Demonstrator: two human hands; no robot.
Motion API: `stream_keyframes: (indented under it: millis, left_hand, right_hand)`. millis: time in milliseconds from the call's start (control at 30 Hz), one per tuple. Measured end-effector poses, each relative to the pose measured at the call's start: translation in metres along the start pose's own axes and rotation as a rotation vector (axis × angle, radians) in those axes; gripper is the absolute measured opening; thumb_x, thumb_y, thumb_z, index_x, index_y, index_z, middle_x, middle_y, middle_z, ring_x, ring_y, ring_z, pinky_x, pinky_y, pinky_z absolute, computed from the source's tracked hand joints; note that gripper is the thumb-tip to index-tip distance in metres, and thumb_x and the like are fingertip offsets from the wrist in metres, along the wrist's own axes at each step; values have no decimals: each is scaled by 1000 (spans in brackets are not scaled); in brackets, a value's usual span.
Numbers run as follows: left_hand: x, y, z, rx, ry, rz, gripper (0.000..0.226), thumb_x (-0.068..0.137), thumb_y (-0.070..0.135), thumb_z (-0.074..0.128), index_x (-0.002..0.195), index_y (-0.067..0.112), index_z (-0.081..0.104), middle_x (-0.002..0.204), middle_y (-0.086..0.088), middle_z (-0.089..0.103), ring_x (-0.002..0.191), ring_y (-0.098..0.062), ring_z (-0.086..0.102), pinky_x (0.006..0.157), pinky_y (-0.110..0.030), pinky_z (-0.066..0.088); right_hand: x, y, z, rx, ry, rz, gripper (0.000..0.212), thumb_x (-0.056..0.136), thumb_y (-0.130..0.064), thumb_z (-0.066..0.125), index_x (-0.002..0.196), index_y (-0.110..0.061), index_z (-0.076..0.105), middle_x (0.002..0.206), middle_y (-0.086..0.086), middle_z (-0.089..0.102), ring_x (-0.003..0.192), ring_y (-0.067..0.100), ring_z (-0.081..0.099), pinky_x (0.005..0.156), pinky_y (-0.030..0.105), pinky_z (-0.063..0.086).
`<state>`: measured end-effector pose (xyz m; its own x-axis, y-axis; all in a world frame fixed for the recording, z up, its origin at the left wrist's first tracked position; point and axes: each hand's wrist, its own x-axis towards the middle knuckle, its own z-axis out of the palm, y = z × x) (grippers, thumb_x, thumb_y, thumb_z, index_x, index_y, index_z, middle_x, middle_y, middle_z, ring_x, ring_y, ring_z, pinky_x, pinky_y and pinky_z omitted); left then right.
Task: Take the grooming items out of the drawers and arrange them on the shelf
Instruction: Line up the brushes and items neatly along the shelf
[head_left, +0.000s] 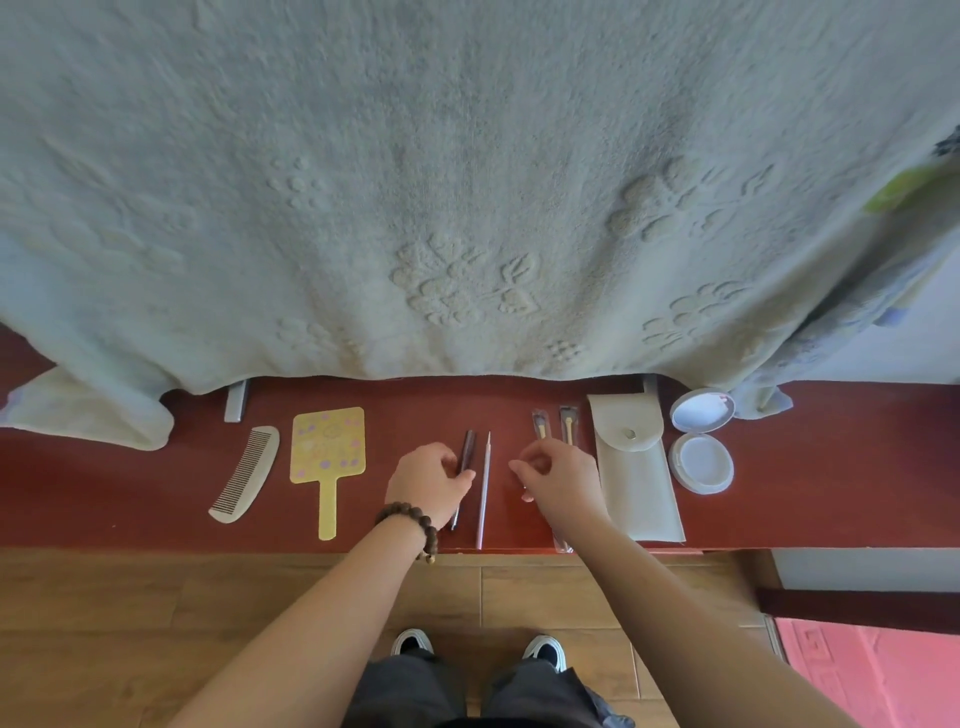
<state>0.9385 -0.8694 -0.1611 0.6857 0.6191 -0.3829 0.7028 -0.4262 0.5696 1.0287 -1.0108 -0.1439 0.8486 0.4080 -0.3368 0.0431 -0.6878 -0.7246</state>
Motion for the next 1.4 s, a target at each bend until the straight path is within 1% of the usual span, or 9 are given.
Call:
stream_keyframes:
  millis: [133,200,333,533,700,933,1033,1133,1400]
  left_hand:
    - [-13,5,-32,-443,-176,65,8,85,20,70,90,14,71,82,1,72,71,-5,69,67,-25,59]
    - [-22,7,-48,-528,-262,108,5,85,18,70,89,15,73,81,0,74,76,-12,71,77,-35,60]
    - [-32,3,-70,-481,-270,175,4,83,21,72,87,19,73,82,0,75,83,-17,71,87,-40,56]
    - [-40,-5,-80,-497,-234,187,4,81,21,74,83,17,72,82,-9,73,84,-30,69,83,-46,56]
    - [-58,-31,-80,-384,-252,159,3,82,24,72,83,21,71,80,3,73,77,-9,68,71,-22,52]
    - [-53,-38,-78,-491,-136,69,9,84,19,71,92,14,73,92,2,73,69,21,57,61,4,38]
    - [-45,-38,-75,-545,-116,44,7,81,23,74,88,21,73,87,7,73,77,10,63,73,-7,48]
    - [-36,-39,-71,-660,-76,-43,7,77,26,78,82,25,73,84,4,74,86,-18,71,84,-44,57]
    - [-12,-35,-61,-696,-145,-178,11,81,4,71,87,12,67,93,-13,70,84,-27,69,78,-49,59]
  right_hand:
    - [-4,-34,-2,193,-91,3,25,88,-41,62,106,-24,63,74,-4,67,44,1,56,60,20,45]
    - [-7,-54,-7,301,-176,-5,22,92,-35,59,106,-21,66,64,-2,64,39,1,48,52,21,42]
    - [-14,-79,-10,458,-318,-61,17,94,-18,56,97,-8,69,57,7,56,39,8,41,41,18,31]
    - [-20,-93,-3,512,-317,-90,20,94,-9,53,90,6,66,58,9,54,39,8,40,41,19,30]
    - [16,-92,-42,742,-76,-66,22,96,-11,52,79,-4,64,65,9,58,45,14,40,39,22,29]
    - [-5,-80,-22,560,-168,-118,18,94,-12,55,88,-2,69,70,13,63,48,17,48,43,22,40]
    - [-15,-77,-9,583,-208,-57,20,97,-15,51,95,-3,67,75,15,65,54,17,60,48,24,50]
    - [-18,-74,3,637,-258,5,21,98,-15,48,104,-2,64,86,16,66,65,19,69,60,28,59]
    - [-8,-64,37,525,-244,87,26,89,-1,60,114,-6,58,92,15,66,74,28,71,73,40,60]
